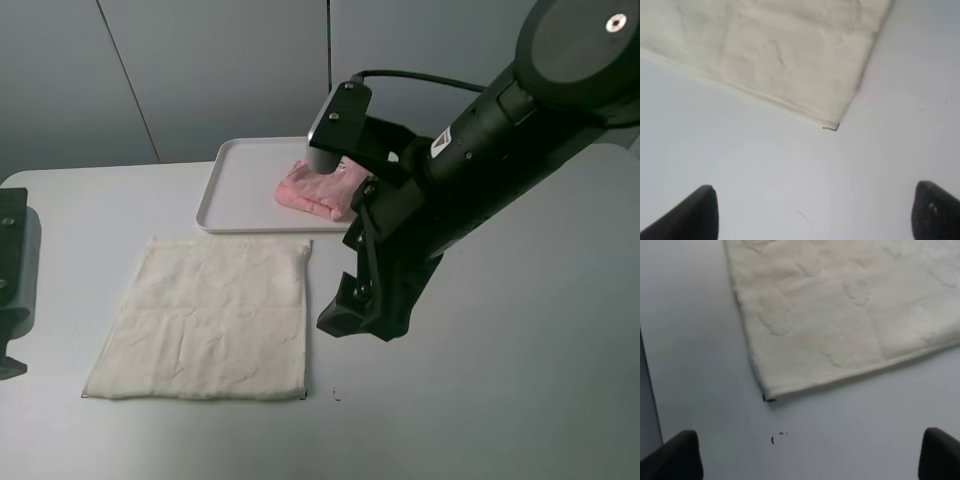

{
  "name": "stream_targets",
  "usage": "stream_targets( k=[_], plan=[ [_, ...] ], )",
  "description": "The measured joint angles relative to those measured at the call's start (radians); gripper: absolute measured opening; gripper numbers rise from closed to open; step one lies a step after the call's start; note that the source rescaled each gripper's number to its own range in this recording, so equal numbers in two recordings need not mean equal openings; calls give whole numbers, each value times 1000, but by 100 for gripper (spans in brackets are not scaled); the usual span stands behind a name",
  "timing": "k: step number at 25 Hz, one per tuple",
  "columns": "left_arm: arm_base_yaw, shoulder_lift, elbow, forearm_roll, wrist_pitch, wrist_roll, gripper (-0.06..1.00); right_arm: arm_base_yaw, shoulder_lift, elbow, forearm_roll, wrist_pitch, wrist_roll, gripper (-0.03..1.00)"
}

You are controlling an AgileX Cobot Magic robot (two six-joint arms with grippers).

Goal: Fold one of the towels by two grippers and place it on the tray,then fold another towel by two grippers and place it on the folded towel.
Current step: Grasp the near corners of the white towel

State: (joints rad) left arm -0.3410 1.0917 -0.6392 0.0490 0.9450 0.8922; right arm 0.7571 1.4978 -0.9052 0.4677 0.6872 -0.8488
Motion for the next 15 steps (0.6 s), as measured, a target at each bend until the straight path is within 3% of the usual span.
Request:
stream_targets(
  k=[15],
  plan=[
    [0, 386, 0, 29, -134, 127, 99, 160, 308, -200, -125, 76, 48, 93]
  ],
)
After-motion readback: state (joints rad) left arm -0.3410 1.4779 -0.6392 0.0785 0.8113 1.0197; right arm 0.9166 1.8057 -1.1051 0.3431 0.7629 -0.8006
